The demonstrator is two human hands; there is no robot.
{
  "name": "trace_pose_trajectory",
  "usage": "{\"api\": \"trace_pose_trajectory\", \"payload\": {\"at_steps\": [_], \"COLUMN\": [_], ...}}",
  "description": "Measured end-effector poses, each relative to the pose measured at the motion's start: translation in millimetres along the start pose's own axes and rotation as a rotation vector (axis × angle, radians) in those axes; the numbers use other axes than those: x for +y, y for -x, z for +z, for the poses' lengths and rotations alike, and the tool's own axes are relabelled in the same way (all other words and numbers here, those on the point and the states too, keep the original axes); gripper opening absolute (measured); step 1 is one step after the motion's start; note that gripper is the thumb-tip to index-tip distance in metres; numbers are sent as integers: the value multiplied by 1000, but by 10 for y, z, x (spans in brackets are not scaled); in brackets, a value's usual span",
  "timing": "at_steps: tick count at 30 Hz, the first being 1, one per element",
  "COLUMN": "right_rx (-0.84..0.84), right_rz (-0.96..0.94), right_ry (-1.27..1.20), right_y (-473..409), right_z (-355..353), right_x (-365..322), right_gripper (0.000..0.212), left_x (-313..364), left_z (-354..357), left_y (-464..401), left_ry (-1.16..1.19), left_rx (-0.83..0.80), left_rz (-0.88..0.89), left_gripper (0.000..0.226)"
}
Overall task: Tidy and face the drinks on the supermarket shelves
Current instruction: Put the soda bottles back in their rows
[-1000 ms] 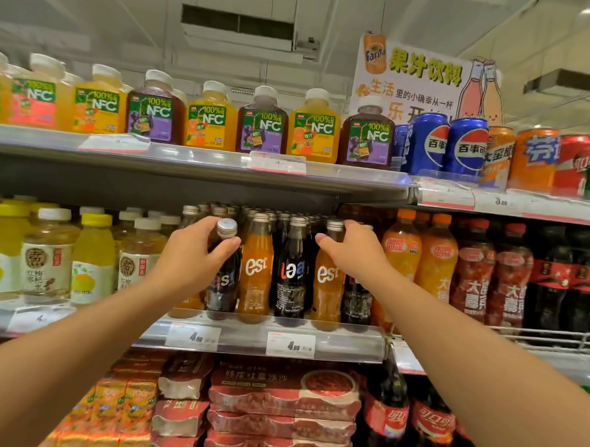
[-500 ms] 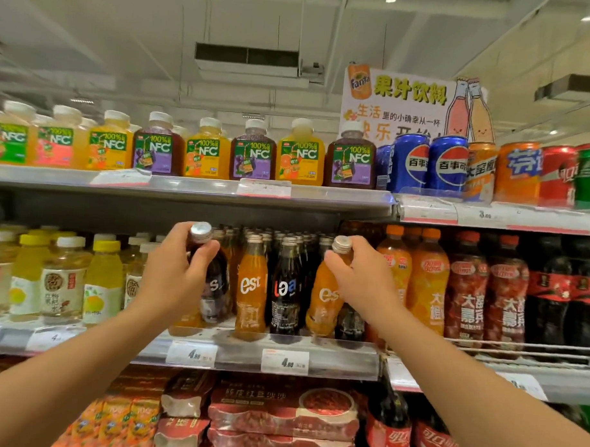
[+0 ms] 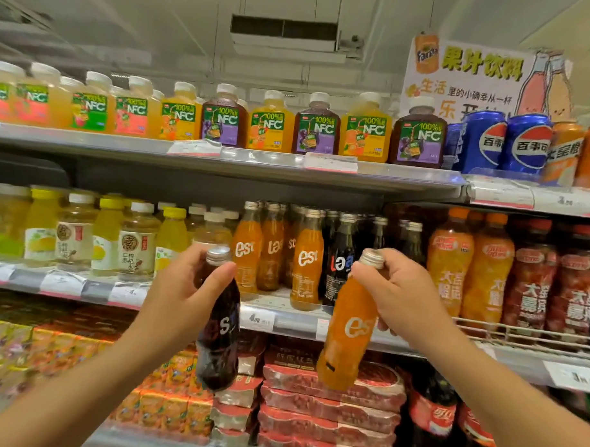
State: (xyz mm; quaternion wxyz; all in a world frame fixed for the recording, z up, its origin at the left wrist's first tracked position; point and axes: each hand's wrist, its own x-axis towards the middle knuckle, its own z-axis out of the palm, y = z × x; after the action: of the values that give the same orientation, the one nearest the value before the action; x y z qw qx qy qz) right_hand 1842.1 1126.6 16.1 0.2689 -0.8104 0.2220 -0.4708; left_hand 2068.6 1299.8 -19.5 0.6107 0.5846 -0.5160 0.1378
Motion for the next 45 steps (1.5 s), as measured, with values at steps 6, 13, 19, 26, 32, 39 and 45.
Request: {"api": "trace_pose_trajectory", "payload": {"at_steps": [6,13,19,26,32,39,45], "right_rx": [6,77,103,125,82,66,63], "right_rz": [47,55,69,32,63,113,204], "right_ry": [73,237,303,444,486,531,485], "right_y": [152,156,-220,-779,-991,-1193,-1319], "right_z": [511,959,1035,1107,1246,1319,1424], "right_x": [-217,-592,-917,-1057,-854,-611,-504], "right_gripper": [23,11,11,17,22,23,23], "left_x": [-443,-920,-1062,-1188,-1250,-1260,-1292], "left_z": [-467,-905,-1043,-1023,-971,-914,-835], "left_y": [14,-45,-19,8,11,-30,-71], "left_ry": [103,232,292,352,345,395,396], "left_rx": [-77,-177,-231,-247,-243,-237,-249], "left_rz": [-22,-54,-67,-106,-113,-162,-156], "left_gripper": [19,11,6,18,21,18,15]}}
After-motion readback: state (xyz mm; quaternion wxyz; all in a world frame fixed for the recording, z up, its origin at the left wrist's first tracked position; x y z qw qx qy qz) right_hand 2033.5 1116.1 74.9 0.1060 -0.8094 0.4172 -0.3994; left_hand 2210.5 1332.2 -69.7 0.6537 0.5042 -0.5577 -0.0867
